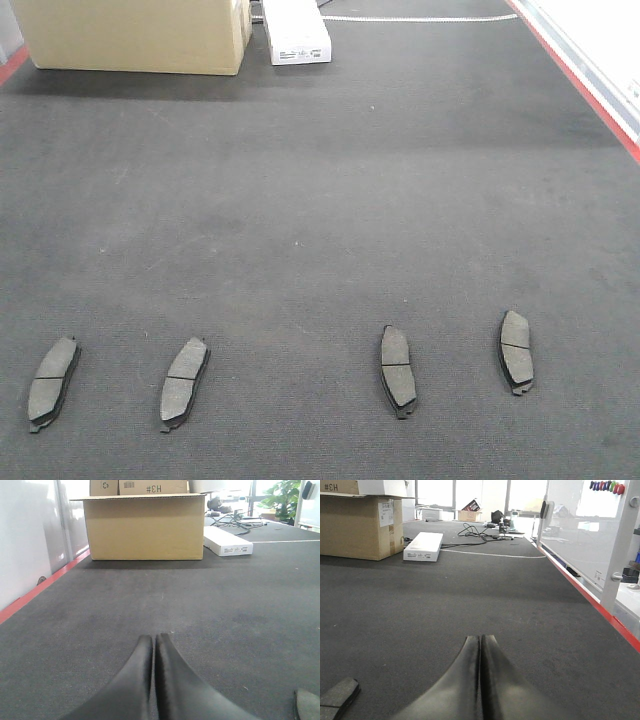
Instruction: Move and align brake pads A on conveyor
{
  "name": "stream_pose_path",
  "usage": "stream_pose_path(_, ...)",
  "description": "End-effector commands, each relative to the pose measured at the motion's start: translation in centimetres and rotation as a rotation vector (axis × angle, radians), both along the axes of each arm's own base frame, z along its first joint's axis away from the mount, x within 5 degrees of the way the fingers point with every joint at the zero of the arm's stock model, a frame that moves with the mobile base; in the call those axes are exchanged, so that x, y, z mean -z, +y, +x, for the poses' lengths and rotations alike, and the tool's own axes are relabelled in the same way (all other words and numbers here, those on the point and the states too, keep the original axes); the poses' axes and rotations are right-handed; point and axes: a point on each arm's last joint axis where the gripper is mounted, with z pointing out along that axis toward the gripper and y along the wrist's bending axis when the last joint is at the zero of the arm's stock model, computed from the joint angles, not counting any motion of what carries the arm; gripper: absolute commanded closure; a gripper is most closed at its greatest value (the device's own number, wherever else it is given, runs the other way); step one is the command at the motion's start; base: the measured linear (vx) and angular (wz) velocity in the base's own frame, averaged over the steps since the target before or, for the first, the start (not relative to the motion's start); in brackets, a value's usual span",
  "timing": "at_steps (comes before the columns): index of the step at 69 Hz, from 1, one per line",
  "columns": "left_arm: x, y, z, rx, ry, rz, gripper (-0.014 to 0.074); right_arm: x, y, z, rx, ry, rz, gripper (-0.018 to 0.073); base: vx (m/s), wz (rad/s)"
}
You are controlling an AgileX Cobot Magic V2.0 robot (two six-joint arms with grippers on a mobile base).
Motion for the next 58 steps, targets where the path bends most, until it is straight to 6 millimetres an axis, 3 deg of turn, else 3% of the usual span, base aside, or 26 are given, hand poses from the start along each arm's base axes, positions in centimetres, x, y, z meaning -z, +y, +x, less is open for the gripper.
stream_pose_path(1, 0.04, -0.05, -0.02, 0.006, -0.066, -0.003, 0.0602, -0.65, -0.03, -0.08, 0.005, -0.085, -0.005, 0.0569, 0.00, 0.00)
stream_pose_path(58, 0.04, -0.05, -0.02, 0.006, -0.066, -0.003, 0.0602, -0.64, -0.03, -0.08, 0.005, -0.084, -0.005, 0.0569, 0.00, 0.00)
